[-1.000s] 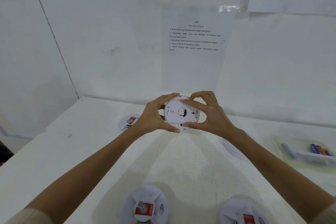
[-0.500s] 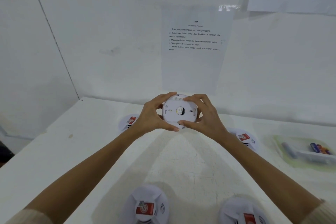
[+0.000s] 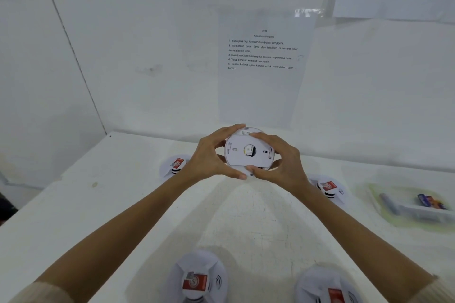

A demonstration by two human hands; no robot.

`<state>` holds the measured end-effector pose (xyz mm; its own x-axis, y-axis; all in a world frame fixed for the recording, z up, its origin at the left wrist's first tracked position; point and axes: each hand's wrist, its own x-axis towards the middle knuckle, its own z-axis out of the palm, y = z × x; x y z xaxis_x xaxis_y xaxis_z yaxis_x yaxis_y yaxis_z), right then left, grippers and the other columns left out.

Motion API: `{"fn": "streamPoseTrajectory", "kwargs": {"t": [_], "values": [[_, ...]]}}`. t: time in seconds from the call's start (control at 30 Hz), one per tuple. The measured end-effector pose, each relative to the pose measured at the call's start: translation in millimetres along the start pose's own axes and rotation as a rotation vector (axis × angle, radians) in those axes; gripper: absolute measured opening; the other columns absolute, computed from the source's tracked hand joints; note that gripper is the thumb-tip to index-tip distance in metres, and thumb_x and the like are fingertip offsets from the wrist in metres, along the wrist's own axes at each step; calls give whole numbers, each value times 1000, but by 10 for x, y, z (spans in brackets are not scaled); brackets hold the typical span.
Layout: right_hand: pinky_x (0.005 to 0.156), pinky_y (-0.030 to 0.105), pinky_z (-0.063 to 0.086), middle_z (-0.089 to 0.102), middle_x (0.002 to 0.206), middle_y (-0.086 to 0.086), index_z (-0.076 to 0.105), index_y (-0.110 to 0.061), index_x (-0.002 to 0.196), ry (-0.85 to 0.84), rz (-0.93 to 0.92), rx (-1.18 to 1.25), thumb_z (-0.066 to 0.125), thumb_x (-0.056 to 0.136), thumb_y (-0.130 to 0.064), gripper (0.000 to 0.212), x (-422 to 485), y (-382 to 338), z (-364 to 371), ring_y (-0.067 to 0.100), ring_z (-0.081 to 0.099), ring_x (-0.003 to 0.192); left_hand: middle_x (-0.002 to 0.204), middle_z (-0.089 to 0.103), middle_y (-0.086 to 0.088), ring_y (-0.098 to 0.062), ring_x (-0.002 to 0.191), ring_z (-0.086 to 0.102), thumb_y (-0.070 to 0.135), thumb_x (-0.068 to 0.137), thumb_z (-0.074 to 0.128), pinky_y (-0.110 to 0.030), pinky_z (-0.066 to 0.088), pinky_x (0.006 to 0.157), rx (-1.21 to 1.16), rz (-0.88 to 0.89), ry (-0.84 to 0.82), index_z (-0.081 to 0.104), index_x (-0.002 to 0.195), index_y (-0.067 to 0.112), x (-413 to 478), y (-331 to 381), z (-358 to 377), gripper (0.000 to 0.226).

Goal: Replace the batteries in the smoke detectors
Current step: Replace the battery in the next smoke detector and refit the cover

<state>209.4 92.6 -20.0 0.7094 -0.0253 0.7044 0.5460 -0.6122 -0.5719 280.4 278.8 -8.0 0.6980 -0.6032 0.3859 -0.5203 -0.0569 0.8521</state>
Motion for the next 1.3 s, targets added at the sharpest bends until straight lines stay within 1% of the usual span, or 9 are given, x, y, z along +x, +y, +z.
{"fn": "streamPoseTrajectory", "kwargs": {"t": [0.13, 0.37, 0.53, 0.6, 0.7, 0.87, 1.03, 1.2, 1.3], "values": [[63, 14, 53, 56, 117, -18, 53, -26, 120, 35, 81, 63, 77, 61, -43, 66, -36, -22, 63, -4, 55, 102, 130, 55, 5, -13, 117, 51, 15, 43, 92, -44, 59, 73, -13, -20, 7, 50, 132, 22, -15, -24, -18, 99], [59, 18, 55, 59, 113, -19, 55, -28, 120, 83, 132, 54, 78, 60, -44, 67, -87, -59, 171, 0, 58, 100, 127, 57, 6, -13, 115, 53, 22, 42, 91, -43, 59, 72, -19, -12, 15, 51, 131, 20, -45, -45, -50, 98], [76, 21, 54, 59, 116, -12, 54, -21, 122, 113, 130, -21, 72, 63, -48, 68, -88, -113, 251, -1, 56, 103, 127, 56, 7, -11, 114, 53, 27, 40, 90, -38, 59, 71, -9, -14, 40, 51, 130, 23, -45, -59, -58, 99], [74, 19, 52, 55, 121, -8, 52, -21, 124, 89, 117, -130, 66, 64, -55, 70, -53, -128, 242, 0, 54, 101, 127, 55, 8, -9, 113, 53, 28, 39, 91, -37, 59, 70, -5, -15, 41, 51, 129, 27, -32, -42, -84, 98], [56, 17, 44, 42, 126, -3, 52, -28, 123, -2, 62, -380, 60, 62, -64, 72, 41, -139, 150, 5, 49, 99, 126, 56, 10, -9, 111, 54, 30, 39, 90, -37, 60, 68, 29, 5, 23, 51, 127, 31, -10, -10, -114, 97], [59, 24, 48, 40, 119, 4, 50, -27, 124, -192, -97, -425, 59, 64, -62, 70, 177, -119, 12, 18, 46, 108, 126, 56, 7, -17, 110, 55, 21, 42, 93, -44, 59, 69, 60, 25, -11, 51, 131, 20, 6, -32, -57, 98], [59, 27, 50, 37, 117, -8, 55, -17, 121, -127, -131, -460, 57, 67, -63, 70, 139, -107, 44, 11, 37, 109, 129, 54, 2, -15, 112, 54, 14, 40, 92, -41, 59, 68, 54, 61, 13, 50, 131, 13, 29, -15, 25, 100], [62, 28, 53, 42, 114, 1, 57, -12, 117, -2, -238, -517, 61, 70, -56, 65, 86, -68, 88, 18, 43, 105, 130, 54, 2, -10, 113, 53, 13, 42, 92, -36, 60, 67, 83, 121, 19, 50, 130, 16, 28, 1, 38, 97], [61, 27, 52, 41, 114, 3, 57, -12, 117, 74, -258, -518, 65, 70, -53, 63, 56, -75, 151, 20, 44, 105, 129, 53, 6, -7, 111, 53, 13, 42, 91, -35, 59, 68, 85, 129, 5, 49, 127, 27, 31, 39, 4, 96]]}}
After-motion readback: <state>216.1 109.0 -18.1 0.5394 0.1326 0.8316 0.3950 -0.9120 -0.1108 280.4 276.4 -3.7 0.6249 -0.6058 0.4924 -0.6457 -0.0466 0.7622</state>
